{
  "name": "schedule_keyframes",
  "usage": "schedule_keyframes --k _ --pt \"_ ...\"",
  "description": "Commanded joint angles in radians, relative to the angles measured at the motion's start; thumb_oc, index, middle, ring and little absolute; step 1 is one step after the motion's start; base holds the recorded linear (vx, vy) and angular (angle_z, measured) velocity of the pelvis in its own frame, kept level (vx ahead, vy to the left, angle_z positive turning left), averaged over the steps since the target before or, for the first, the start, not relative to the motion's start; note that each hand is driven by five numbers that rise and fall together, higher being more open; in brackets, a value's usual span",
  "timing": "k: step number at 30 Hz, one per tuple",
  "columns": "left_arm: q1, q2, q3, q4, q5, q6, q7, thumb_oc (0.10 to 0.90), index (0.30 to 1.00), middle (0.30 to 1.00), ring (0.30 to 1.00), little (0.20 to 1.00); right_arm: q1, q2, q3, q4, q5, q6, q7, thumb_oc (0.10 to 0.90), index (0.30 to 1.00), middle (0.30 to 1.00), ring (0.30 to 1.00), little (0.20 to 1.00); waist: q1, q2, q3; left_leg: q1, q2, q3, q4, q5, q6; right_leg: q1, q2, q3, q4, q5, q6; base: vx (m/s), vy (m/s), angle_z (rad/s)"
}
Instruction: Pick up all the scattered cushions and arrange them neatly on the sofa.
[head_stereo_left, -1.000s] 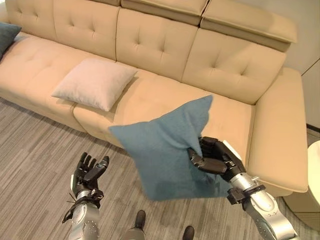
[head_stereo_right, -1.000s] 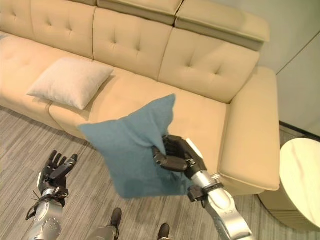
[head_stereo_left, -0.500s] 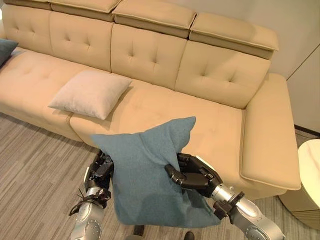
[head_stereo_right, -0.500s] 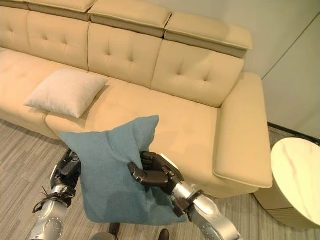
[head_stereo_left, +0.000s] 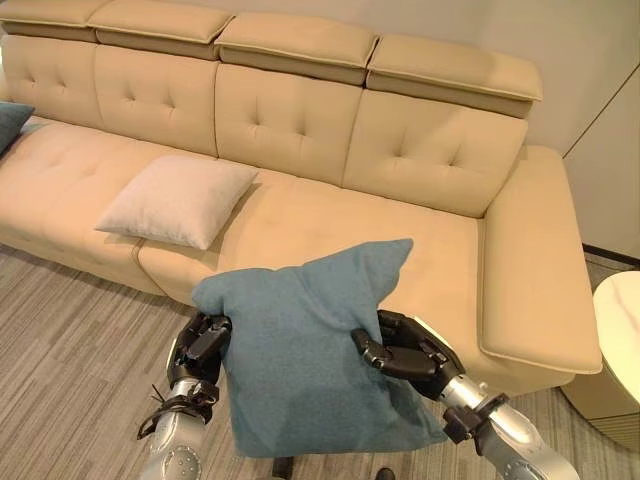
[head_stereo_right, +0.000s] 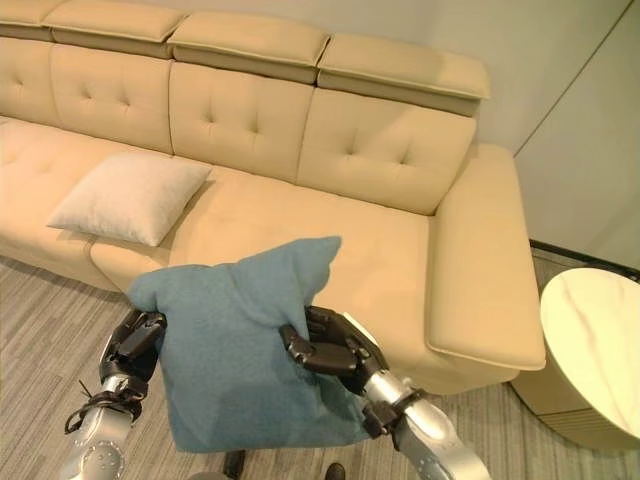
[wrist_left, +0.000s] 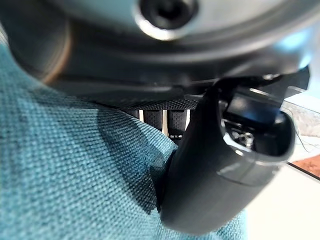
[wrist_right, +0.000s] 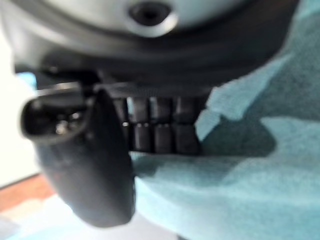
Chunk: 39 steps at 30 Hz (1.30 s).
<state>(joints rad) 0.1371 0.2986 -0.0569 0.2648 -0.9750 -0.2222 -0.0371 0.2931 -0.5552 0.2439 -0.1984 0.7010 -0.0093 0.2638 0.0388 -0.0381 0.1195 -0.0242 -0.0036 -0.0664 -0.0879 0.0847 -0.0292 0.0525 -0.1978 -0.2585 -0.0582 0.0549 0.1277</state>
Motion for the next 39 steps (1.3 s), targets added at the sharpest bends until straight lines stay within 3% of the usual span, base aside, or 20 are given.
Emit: schedule_keyframes --k 1,3,4,6,7,8,9,11,12,15,18,20,22,23,26,27,28,31,36,39 --pt "-0.093 -0.004 -0.067 -0.156 0.046 -0.078 -0.162 0.400 0.300 0.300 0.300 0.300 -0.071 0.056 0.019 -0.111 -0.027 -0.156 0.108 0.400 0.300 0.300 0.300 0.300 0.013 -0.006 -0.102 0.017 -0.041 -0.056 0.054 -0.127 0.017 -0.012 -0.095 0.015 0.274 0.040 0.081 0.03 0.280 0.09" --pt "-0.105 0.007 -0.059 -0.189 0.058 -0.088 -0.147 0.400 0.300 0.300 0.300 0.300 -0.077 0.080 0.009 -0.082 -0.101 -0.166 0.080 0.400 0.300 0.300 0.300 0.300 0.005 0.010 -0.068 0.030 -0.080 -0.073 0.116 -0.158 0.054 -0.077 -0.146 0.063 0.466 0.177 0.079 0.07 0.381 0.17" --pt "-0.105 0.014 -0.059 -0.203 0.070 -0.089 -0.147 0.400 0.300 0.300 0.300 0.300 -0.079 0.087 0.003 -0.084 -0.125 -0.166 0.080 0.400 0.300 0.300 0.300 0.300 -0.001 0.019 -0.055 0.040 -0.086 -0.079 0.129 -0.170 0.069 -0.104 -0.151 0.077 0.534 0.182 0.063 0.15 0.442 0.22" --pt "-0.110 0.026 -0.064 -0.210 0.103 -0.090 -0.148 0.400 0.300 0.300 0.300 0.300 -0.078 0.097 -0.001 -0.077 -0.152 -0.176 0.081 0.400 0.300 0.300 0.300 0.300 -0.015 0.040 -0.042 0.053 -0.082 -0.098 0.148 -0.182 0.079 -0.162 -0.095 0.125 0.618 0.127 0.038 0.16 0.215 0.28" --pt "-0.111 0.026 -0.073 -0.203 0.126 -0.092 -0.153 0.400 0.300 0.300 0.300 0.300 -0.078 0.100 0.006 -0.081 -0.168 -0.175 0.088 0.400 0.300 0.300 0.300 0.300 -0.028 0.053 -0.039 0.077 -0.078 -0.113 0.144 -0.192 0.082 -0.209 -0.015 0.151 0.620 0.011 0.008 0.13 0.080 0.34" --pt "-0.111 0.025 -0.073 -0.203 0.126 -0.092 -0.153 0.400 0.300 0.300 0.300 0.300 -0.078 0.100 0.006 -0.081 -0.168 -0.175 0.088 0.400 0.300 0.300 0.300 0.300 -0.029 0.054 -0.041 0.075 -0.077 -0.114 0.143 -0.190 0.082 -0.210 -0.014 0.150 0.617 0.013 0.008 0.26 0.103 0.36" --pt "-0.119 0.020 -0.093 -0.205 0.129 -0.087 -0.151 0.400 0.300 0.300 0.300 0.300 -0.092 0.095 0.014 -0.078 -0.173 -0.177 0.080 0.400 0.300 0.300 0.300 0.300 -0.043 0.055 -0.037 0.092 -0.085 -0.134 0.137 -0.196 0.080 -0.250 0.058 0.155 0.532 -0.066 -0.008 0.13 0.020 0.21" --pt "-0.121 0.016 -0.101 -0.206 0.124 -0.080 -0.151 0.400 0.300 0.300 0.300 0.300 -0.098 0.091 0.017 -0.075 -0.178 -0.180 0.073 0.400 0.300 0.300 0.300 0.300 -0.053 0.052 -0.031 0.108 -0.091 -0.145 0.132 -0.204 0.077 -0.259 0.087 0.159 0.476 -0.074 -0.009 0.23 0.017 0.41" --pt "-0.131 0.005 -0.118 -0.201 0.131 -0.075 -0.142 0.400 0.300 0.300 0.300 0.300 -0.101 0.092 0.020 -0.051 -0.192 -0.179 0.057 0.400 0.300 0.300 0.300 0.300 -0.083 0.037 -0.027 0.152 -0.123 -0.176 0.124 -0.223 0.079 -0.321 0.144 0.181 0.323 -0.034 0.003 0.27 0.012 0.50" --pt "-0.139 0.001 -0.123 -0.193 0.159 -0.075 -0.128 0.400 0.300 0.300 0.300 0.300 -0.103 0.090 0.023 -0.031 -0.209 -0.178 0.044 0.400 0.300 0.300 0.300 0.300 -0.108 0.039 -0.018 0.205 -0.134 -0.199 0.115 -0.236 0.071 -0.341 0.172 0.138 0.204 0.016 0.018 0.31 0.007 0.53" --pt "-0.143 0.006 -0.117 -0.187 0.220 -0.074 -0.114 0.400 0.300 0.300 0.300 0.300 -0.107 0.095 0.017 -0.016 -0.248 -0.181 0.022 0.400 0.300 0.300 0.300 0.300 -0.125 0.042 -0.028 0.261 -0.143 -0.201 0.113 -0.250 0.056 -0.336 0.157 -0.038 0.120 0.051 0.021 0.28 -0.055 0.43" --pt "-0.134 0.004 -0.121 -0.181 0.232 -0.067 -0.129 0.400 0.300 0.300 0.300 0.300 -0.092 0.096 -0.001 -0.015 -0.265 -0.177 0.011 0.400 0.300 0.300 0.300 0.300 -0.139 0.049 -0.056 0.294 -0.139 -0.191 0.111 -0.254 0.053 -0.292 0.160 -0.082 0.084 0.042 -0.003 0.35 -0.100 0.37" --pt "-0.114 -0.005 -0.126 -0.182 0.254 -0.064 -0.131 0.400 0.300 0.300 0.300 0.300 -0.071 0.097 -0.026 -0.010 -0.279 -0.181 0.005 0.400 0.300 0.300 0.300 0.300 -0.146 0.070 -0.084 0.304 -0.129 -0.181 0.135 -0.241 0.040 -0.254 0.177 -0.076 0.080 0.031 -0.032 0.41 -0.067 0.15" --pt "-0.105 -0.014 -0.131 -0.171 0.257 -0.062 -0.130 0.400 0.300 0.300 0.300 0.300 -0.066 0.086 -0.052 0.002 -0.322 -0.191 -0.019 0.400 0.300 0.300 0.300 0.300 -0.158 0.112 -0.092 0.296 -0.110 -0.158 0.199 -0.178 -0.021 -0.228 0.197 -0.064 0.098 0.012 -0.043 0.32 -0.023 -0.03" --pt "-0.110 -0.018 -0.141 -0.150 0.261 -0.059 -0.126 0.400 0.300 0.300 0.300 0.300 -0.071 0.081 -0.067 0.011 -0.324 -0.196 -0.038 0.400 0.300 0.300 0.300 0.300 -0.176 0.129 -0.100 0.267 -0.097 -0.106 0.278 -0.122 -0.078 -0.198 0.199 -0.057 0.100 -0.008 -0.056 0.22 -0.020 -0.09" --pt "-0.119 -0.016 -0.146 -0.141 0.267 -0.058 -0.123 0.400 0.300 0.300 0.300 0.300 -0.073 0.078 -0.080 0.011 -0.331 -0.205 -0.051 0.400 0.300 0.300 0.300 0.300 -0.188 0.129 -0.104 0.232 -0.068 -0.041 0.361 -0.086 -0.114 -0.171 0.204 -0.050 0.094 -0.024 -0.069 0.28 -0.121 0.01" --pt "-0.128 -0.013 -0.146 -0.128 0.274 -0.055 -0.114 0.400 0.300 0.300 0.300 0.300 -0.082 0.064 -0.100 0.005 -0.368 -0.223 -0.080 0.400 0.300 0.300 0.300 0.300 -0.189 0.106 -0.086 0.123 -0.029 0.047 0.590 -0.002 -0.149 -0.122 0.207 -0.009 0.086 -0.049 -0.095 0.26 -0.153 0.04" --pt "-0.156 -0.014 -0.153 -0.112 0.281 -0.055 -0.082 0.400 0.300 0.300 0.300 0.300 -0.107 0.058 -0.110 0.008 -0.397 -0.230 -0.129 0.400 0.300 0.300 0.300 0.300 -0.168 0.066 -0.058 0.004 -0.019 0.110 0.818 0.025 -0.119 -0.083 0.208 0.060 0.089 -0.075 -0.128 0.18 -0.134 -0.54" --pt "-0.181 -0.016 -0.167 -0.094 0.293 -0.047 -0.060 0.400 0.300 0.300 0.300 0.300 -0.110 0.074 -0.117 0.012 -0.418 -0.242 -0.160 0.400 0.300 0.300 0.300 0.300 -0.126 0.041 -0.037 -0.101 0.064 0.190 0.633 -0.149 -0.006 -0.008 0.199 0.146 0.075 -0.107 -0.112 0.21 0.009 -0.88" --pt "-0.189 -0.008 -0.174 -0.104 0.307 -0.045 -0.051 0.400 0.300 0.300 0.300 0.300 -0.114 0.085 -0.114 0.036 -0.442 -0.239 -0.177 0.400 0.300 0.300 0.300 0.300 -0.104 0.045 -0.027 -0.130 0.048 0.118 0.381 -0.114 -0.010 0.021 0.201 0.193 0.068 -0.123 -0.099 0.20 0.098 -0.69"
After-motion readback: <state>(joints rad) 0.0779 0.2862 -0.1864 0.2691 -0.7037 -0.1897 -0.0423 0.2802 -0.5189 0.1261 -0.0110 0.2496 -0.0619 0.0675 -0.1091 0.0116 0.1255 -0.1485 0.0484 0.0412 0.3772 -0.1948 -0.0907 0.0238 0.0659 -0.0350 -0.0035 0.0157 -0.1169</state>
